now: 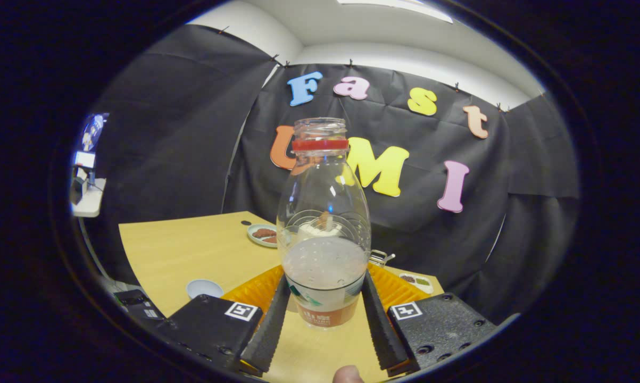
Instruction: Take the bottle from table, then pour the juice into the cup, finally place the bottle on the coaster
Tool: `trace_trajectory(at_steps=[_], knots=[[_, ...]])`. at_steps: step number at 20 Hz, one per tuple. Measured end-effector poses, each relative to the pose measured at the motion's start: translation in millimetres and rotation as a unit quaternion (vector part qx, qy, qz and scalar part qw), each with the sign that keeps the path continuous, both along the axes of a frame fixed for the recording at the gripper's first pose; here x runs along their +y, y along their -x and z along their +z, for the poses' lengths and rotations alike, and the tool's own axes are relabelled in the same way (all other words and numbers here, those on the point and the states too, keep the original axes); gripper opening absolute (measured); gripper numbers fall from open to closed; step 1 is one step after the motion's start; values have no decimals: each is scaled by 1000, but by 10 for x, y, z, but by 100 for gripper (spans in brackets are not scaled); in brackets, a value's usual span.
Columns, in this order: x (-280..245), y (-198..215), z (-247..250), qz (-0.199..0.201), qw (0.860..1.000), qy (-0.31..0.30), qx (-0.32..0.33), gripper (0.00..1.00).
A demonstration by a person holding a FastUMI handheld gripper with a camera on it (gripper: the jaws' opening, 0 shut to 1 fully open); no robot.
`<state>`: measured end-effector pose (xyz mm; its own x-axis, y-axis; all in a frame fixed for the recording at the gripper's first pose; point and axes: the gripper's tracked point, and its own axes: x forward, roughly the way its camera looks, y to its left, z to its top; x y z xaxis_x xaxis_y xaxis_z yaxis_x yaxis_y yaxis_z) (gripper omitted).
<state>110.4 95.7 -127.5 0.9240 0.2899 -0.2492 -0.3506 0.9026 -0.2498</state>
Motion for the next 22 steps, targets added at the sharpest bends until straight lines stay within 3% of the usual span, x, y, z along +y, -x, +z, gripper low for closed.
trace_trajectory(at_steps=[5, 10, 17, 22], knots=[[-9, -480, -65, 0, 999, -51, 18, 76], [171, -984, -295, 15, 998, -54, 21, 76], [384, -1410, -956, 47, 993, -80, 71, 77], [456, -1660, -1494, 49, 991, -64, 106, 77]])
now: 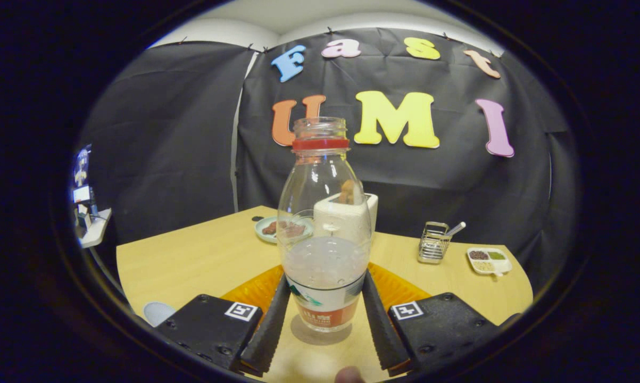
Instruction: Take the bottle from table, then pour the juice into the cup, finally place the bottle on the coaster
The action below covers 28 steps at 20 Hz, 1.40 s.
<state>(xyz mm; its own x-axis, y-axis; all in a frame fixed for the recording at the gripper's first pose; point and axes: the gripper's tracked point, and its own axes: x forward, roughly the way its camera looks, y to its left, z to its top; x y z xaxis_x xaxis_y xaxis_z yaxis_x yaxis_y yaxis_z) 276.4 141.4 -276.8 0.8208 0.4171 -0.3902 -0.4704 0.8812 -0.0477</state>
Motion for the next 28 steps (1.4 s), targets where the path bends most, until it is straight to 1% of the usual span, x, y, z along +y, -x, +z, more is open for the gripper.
trace_trajectory(at_steps=[6, 8, 17, 19, 21, 22, 25, 28], knots=[[119, -94, -466, 5, 1000, 12, 29, 78], [113, -103, -550, 3, 999, 20, 31, 79], [67, -130, -586, -9, 999, 15, 30, 82], [56, -128, -519, -13, 1000, 17, 21, 85], [59, -111, -441, -16, 1000, 16, 14, 95], [55, -108, -383, -19, 1000, 14, 11, 97], [35, -80, -119, -33, 999, -3, -4, 98], [5, 30, 248, -45, 999, -19, -21, 99]])
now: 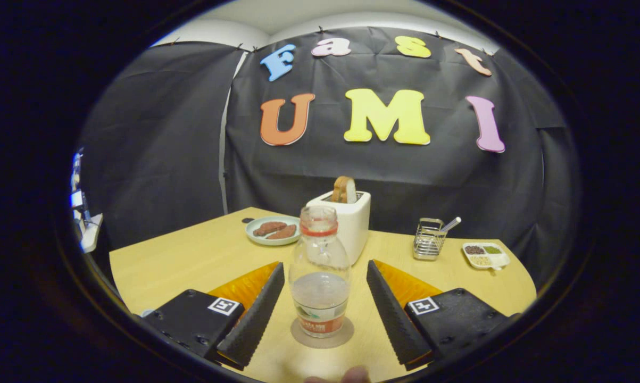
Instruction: Take the bottle from table, then pour the juice into the cup, finally place the bottle on the coaster
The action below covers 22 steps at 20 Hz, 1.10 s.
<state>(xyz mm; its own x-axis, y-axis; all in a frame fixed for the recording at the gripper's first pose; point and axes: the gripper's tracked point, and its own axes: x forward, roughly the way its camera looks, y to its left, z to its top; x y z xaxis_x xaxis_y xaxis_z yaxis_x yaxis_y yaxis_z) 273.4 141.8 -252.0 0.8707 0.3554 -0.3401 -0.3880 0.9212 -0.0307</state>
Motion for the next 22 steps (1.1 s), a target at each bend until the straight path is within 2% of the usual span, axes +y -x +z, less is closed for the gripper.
trace_trajectory(at_steps=[4, 8, 11, 16, 22], knots=[[-79, 301, 684, -23, 999, -29, -39, 99], [-283, 723, 1542, -66, 991, -21, -117, 100], [-447, 1116, 1939, -98, 985, -16, -140, 100], [-692, 1750, 2210, -146, 978, -17, -149, 100], [-761, 2386, 2248, -154, 976, -10, -152, 100]])
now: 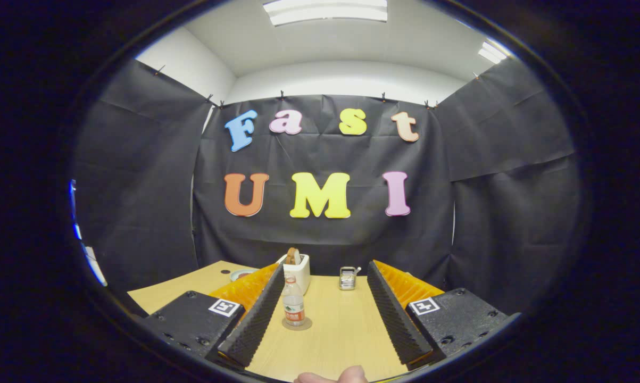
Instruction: Take the bottle from table, then pour the juice into the cup, finally place the bottle on the coaster
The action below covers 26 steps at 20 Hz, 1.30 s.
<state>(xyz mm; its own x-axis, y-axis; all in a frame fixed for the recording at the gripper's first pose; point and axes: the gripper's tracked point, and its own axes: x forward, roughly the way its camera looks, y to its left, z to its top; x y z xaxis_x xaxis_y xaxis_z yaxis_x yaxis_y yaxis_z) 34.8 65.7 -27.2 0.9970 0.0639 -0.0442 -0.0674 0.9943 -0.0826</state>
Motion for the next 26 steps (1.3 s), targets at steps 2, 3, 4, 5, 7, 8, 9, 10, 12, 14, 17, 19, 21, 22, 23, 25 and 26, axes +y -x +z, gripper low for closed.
trace_trajectory(at_steps=[2, 3, 4, 5, 7, 8, 9, 10, 12, 14, 17, 19, 21, 22, 23, 25, 26], knots=[[-38, 167, 64, -9, 1000, 5, -14, 100], [-51, 236, 82, -14, 1000, 8, -20, 100], [-39, 280, 69, -13, 1000, 11, -22, 100], [-13, 330, 72, -11, 1000, 10, -22, 100], [23, 389, 77, -6, 1000, 9, -22, 100], [17, 398, 69, -4, 1000, 7, -21, 100], [33, 410, 62, -2, 1000, 7, -19, 100], [42, 414, 54, -1, 1000, 5, -18, 100], [64, 433, 72, 2, 1000, -1, -18, 100], [90, 425, 62, 7, 1000, -5, -17, 100], [101, 419, 50, 6, 1000, -6, -14, 100], [101, 416, 69, 3, 1000, -7, -17, 100], [66, 395, 101, -7, 1000, -2, -25, 100], [77, 399, 100, -8, 1000, -2, -26, 100], [89, 405, 100, -7, 1000, -1, -26, 100], [104, 401, 86, -8, 1000, 3, -25, 100], [102, 393, 71, -8, 1000, 5, -24, 100]])
